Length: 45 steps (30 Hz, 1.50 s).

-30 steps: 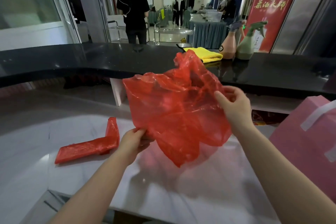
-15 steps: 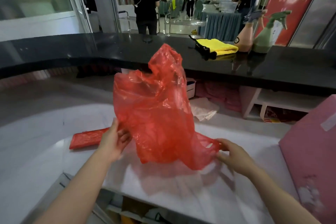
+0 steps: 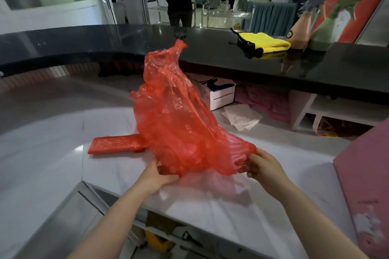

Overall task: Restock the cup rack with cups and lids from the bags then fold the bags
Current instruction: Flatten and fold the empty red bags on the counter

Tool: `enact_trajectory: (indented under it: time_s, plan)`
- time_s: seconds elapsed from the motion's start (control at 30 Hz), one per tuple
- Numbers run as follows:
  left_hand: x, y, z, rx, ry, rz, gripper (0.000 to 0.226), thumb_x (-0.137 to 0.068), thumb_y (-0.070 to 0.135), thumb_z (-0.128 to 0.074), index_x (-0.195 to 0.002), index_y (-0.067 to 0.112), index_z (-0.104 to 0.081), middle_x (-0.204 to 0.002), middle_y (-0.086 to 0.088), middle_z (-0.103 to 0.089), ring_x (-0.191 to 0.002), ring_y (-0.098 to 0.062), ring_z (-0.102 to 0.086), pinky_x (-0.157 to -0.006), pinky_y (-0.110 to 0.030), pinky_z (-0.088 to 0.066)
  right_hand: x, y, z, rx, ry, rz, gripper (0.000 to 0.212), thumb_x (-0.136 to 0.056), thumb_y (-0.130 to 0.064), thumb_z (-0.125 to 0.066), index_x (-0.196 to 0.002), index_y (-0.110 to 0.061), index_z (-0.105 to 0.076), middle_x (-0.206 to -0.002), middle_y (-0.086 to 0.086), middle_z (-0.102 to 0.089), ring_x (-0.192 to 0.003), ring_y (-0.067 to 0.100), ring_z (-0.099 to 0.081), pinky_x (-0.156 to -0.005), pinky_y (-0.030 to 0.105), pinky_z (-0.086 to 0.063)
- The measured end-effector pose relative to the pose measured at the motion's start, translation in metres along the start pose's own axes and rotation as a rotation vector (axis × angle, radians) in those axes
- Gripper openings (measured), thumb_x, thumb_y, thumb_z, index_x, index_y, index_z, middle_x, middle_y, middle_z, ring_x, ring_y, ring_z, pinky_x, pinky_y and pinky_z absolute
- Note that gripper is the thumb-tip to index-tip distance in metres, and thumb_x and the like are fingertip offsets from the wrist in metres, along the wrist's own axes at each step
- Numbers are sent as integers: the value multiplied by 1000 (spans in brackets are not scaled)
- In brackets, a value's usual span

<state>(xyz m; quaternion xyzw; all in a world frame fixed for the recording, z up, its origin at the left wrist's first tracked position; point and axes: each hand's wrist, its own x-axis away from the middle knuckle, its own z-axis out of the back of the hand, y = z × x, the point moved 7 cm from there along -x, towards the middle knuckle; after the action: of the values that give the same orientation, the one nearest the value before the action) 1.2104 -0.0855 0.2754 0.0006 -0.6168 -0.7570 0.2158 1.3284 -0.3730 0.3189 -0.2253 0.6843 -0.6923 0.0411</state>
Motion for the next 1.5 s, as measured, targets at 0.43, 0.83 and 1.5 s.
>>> enact_trajectory:
  time_s: [0.43,0.83,1.5]
  plan:
    - [5,11,51,246,807,7,27,-93,4,-51,-120,6,-50,-110,-8,-58,-92,-22,-58,-79,-33,-49,15,-15,50,-766,213,-22,22,-97,-20,-43,-82,-14,-58,-68,-1,-70,-59,13,-67,-48,15,-46]
    - [-6,13,65,390,804,-85,24,-92,12,-52,-115,19,-56,-105,-8,-61,-78,-19,-60,-58,-23,-48,42,14,110,-882,569,11,16,-96,-24,-50,-86,-17,-60,-82,-3,-61,-76,14,-58,-68,25,-43]
    - [16,48,65,-19,517,-345,47,-93,2,-48,-109,43,-61,-87,-1,-66,-64,-20,-60,-53,-22,-51,40,26,92,-466,498,-12,34,-91,3,-47,-100,-23,-68,-76,-7,-71,-74,12,-59,-74,27,-46]
